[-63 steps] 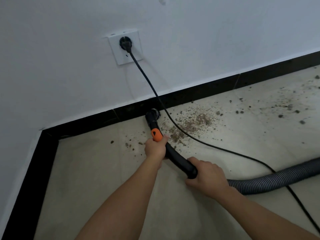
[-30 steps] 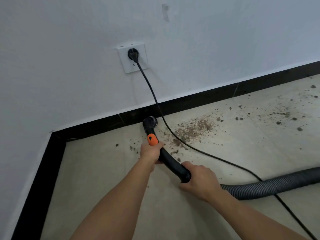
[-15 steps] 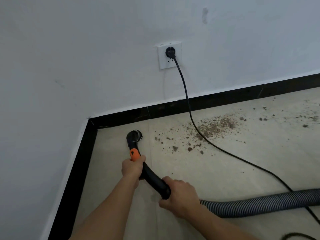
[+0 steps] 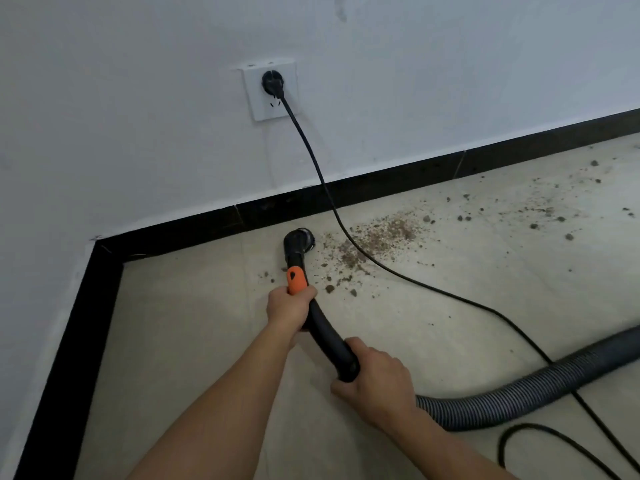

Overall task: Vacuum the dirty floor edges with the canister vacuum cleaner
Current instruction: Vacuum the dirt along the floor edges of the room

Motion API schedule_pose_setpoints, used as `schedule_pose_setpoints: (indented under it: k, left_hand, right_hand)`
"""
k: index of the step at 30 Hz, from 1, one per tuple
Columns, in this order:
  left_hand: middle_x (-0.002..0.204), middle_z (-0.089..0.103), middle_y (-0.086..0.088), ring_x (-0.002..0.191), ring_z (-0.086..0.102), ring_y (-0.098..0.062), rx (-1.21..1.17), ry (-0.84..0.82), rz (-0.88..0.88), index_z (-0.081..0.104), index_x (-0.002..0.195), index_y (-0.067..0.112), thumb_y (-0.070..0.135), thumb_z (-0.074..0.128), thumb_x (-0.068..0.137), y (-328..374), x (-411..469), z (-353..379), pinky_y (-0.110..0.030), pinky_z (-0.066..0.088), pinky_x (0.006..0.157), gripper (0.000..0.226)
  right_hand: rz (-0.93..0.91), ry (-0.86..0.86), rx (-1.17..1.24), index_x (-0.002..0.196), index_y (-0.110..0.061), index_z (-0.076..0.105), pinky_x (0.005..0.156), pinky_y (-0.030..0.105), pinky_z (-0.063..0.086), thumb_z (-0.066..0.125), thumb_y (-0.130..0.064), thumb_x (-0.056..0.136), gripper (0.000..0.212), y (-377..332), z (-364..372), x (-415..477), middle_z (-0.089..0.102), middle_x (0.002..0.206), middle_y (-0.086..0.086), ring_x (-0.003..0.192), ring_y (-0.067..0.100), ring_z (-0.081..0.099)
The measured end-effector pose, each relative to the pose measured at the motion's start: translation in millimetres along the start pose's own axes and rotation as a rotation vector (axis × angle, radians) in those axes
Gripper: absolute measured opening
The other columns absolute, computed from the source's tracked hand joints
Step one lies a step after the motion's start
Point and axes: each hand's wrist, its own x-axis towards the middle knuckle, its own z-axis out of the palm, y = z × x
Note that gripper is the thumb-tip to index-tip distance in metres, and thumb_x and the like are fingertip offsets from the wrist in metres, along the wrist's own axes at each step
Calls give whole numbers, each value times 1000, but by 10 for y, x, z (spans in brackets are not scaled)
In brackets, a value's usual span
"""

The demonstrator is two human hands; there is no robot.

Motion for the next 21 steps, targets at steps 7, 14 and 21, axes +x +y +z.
schedule_pose_setpoints:
  k: [7,14,21]
  left_hand:
    - [91,69,-15,82,67,-31,15,-148,28,62,90,9,24,76,79,207,54,620,-46,59,72,24]
    - [85,64,-10,78,63,-29,27,-262,52,61,85,11,28,76,81,373,41,1226,-39,57,64,23]
    - [88,64,-12,79,62,-28,36,-323,66,63,99,5,29,76,81,504,40,1610,-44,59,71,32]
  right_hand:
    - [118,95,40,111,-36,49,68,31,49,59,-47,71,43,374,-225,100,66,92,-6,83,21,63]
    - [218,155,40,110,-35,49,68,32,49,59,-45,72,41,789,-472,217,65,87,-6,80,22,62]
    - [261,196,44,110,-36,49,67,32,49,60,-45,72,41,1032,-639,318,65,87,-4,79,23,62]
